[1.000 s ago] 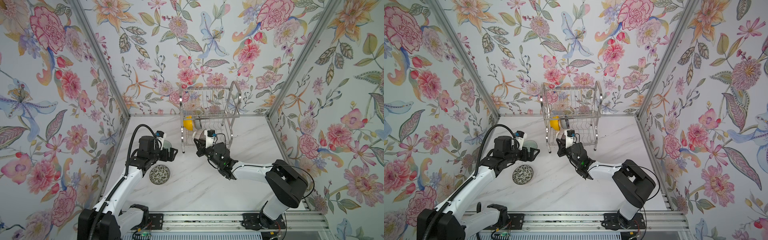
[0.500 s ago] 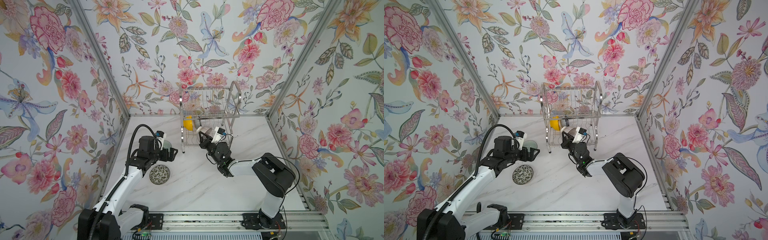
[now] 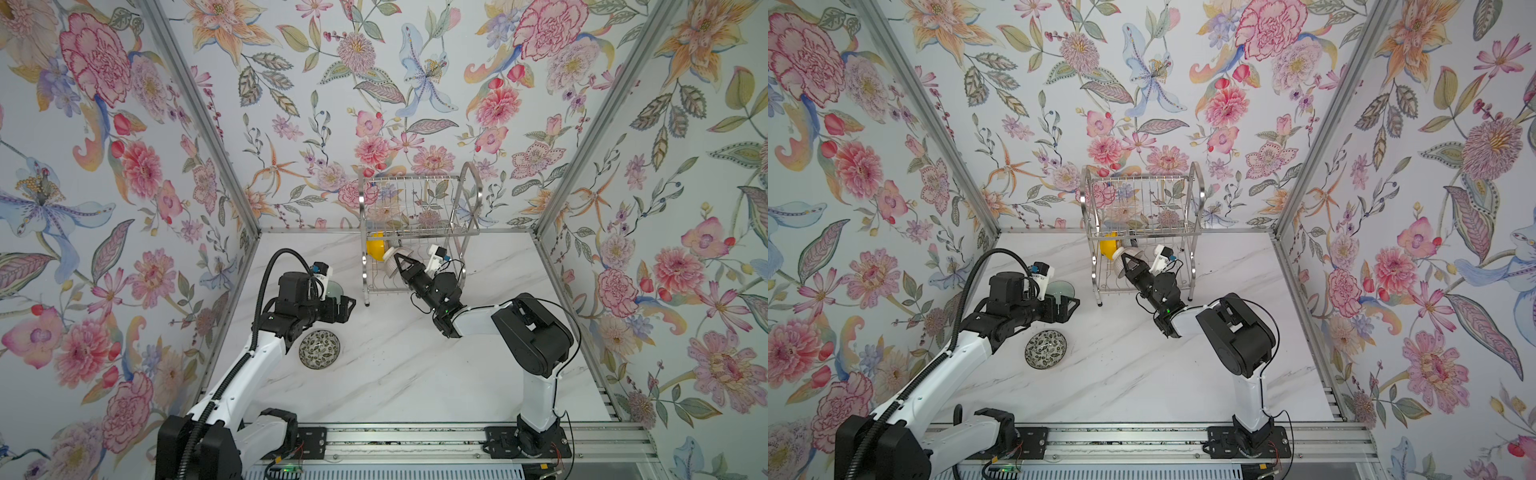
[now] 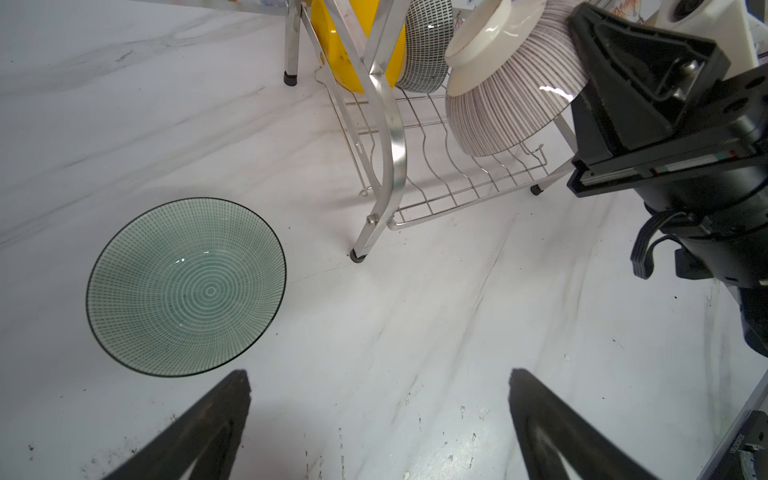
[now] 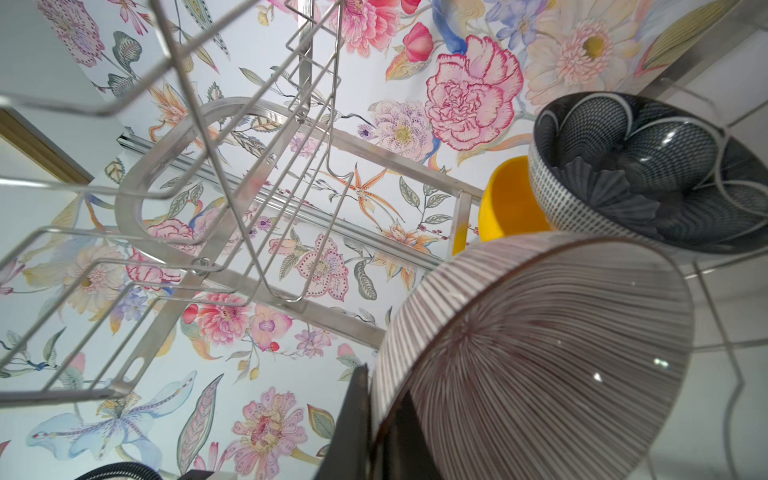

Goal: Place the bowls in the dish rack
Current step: 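Carry the maroon-striped bowl with the right gripper into the dish rack, then lower the maroon-striped bowl on edge between the rack wires with the right gripper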

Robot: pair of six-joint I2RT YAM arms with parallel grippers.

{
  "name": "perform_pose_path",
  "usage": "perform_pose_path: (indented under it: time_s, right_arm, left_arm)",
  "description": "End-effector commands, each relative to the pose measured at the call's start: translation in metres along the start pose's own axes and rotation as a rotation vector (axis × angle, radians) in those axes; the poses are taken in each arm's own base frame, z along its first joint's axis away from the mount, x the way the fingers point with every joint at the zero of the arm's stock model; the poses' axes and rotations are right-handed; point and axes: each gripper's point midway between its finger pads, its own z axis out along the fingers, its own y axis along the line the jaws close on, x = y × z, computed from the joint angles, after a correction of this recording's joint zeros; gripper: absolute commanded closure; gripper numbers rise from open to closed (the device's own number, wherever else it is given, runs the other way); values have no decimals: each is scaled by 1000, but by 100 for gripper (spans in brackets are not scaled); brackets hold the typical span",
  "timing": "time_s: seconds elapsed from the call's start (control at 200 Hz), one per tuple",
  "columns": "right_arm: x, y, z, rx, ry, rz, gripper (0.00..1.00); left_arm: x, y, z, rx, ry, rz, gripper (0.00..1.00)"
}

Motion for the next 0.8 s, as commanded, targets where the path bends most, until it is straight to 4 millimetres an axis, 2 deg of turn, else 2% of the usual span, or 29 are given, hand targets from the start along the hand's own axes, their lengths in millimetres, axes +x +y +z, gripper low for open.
perform_pose_path:
  time_s: [0.0, 0.375, 0.796]
  right_arm:
    - [-2, 25, 7, -119, 47, 50, 96]
    - [7, 17, 13, -160, 196, 68, 96]
    - [36, 16, 20, -230, 458, 28, 95]
  left_arm:
    - [-3, 0, 1, -2, -3, 18, 1]
    - [-4, -3, -1, 11, -11, 22, 1]
    - [-3, -7, 1, 36, -6, 26, 1]
